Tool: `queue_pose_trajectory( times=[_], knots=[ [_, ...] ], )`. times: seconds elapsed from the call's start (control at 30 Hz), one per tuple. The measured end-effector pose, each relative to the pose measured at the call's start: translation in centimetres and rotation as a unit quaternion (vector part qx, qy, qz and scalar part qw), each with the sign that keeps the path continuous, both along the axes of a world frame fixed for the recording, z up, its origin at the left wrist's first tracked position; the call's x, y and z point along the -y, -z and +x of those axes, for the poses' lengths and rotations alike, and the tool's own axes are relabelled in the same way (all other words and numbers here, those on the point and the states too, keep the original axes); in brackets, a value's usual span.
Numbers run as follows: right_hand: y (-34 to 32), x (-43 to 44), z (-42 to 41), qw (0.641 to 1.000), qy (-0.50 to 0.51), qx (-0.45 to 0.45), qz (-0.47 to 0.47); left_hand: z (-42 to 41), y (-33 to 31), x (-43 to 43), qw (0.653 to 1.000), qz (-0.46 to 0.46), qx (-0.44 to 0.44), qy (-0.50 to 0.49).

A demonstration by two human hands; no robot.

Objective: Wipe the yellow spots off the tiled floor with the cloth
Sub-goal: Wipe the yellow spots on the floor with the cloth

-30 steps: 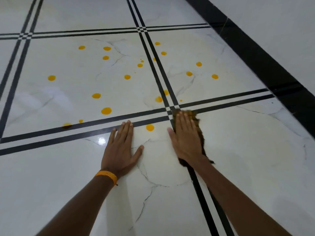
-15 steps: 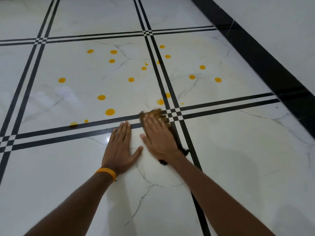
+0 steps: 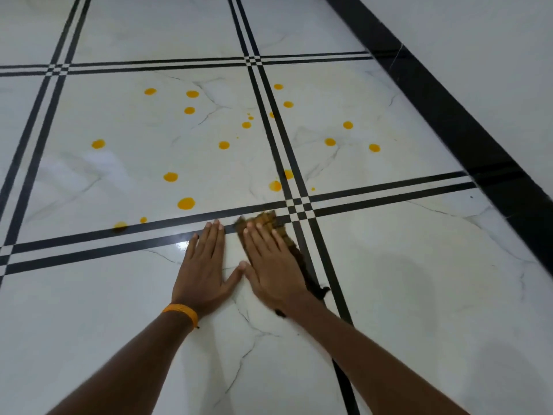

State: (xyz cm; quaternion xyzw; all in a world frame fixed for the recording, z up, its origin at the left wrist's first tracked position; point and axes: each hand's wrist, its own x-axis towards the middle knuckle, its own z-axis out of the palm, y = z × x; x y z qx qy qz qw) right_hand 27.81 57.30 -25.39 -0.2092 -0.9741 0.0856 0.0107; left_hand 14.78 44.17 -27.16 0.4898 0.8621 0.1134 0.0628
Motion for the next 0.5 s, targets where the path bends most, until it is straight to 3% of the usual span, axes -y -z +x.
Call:
queue_pose_trajectory(
  times=[0.13,0.27,0.37,0.43,0.5],
  knots=[
    [-0.4,-0.7,4.6,1.0,-0.006,0.012,-0.009,-0.4,-0.4,0.1,1.0,-0.009,0.002,0.008],
    [-0.4,-10.5,8.0,0.982,0.185,0.019,0.038,-0.4,-0.2,0.0,1.0,-0.011,-0.009,0.008],
    [-0.6,-15.7,5.4,0.957,0.288,0.017,0.011,-0.3,-0.1,0.1,1.0,-0.02,-0.015,0.011],
    [-0.6,-15.6,2.0,0.961,0.276,0.009,0.017,-0.3,0.0,0.1,0.999,-0.026,-0.028,0.017],
    [-0.5,-13.4,0.1,0.983,0.182,0.001,0.031,-0.5,0.0,-0.3,0.998,-0.038,-0.043,0.027]
  ],
)
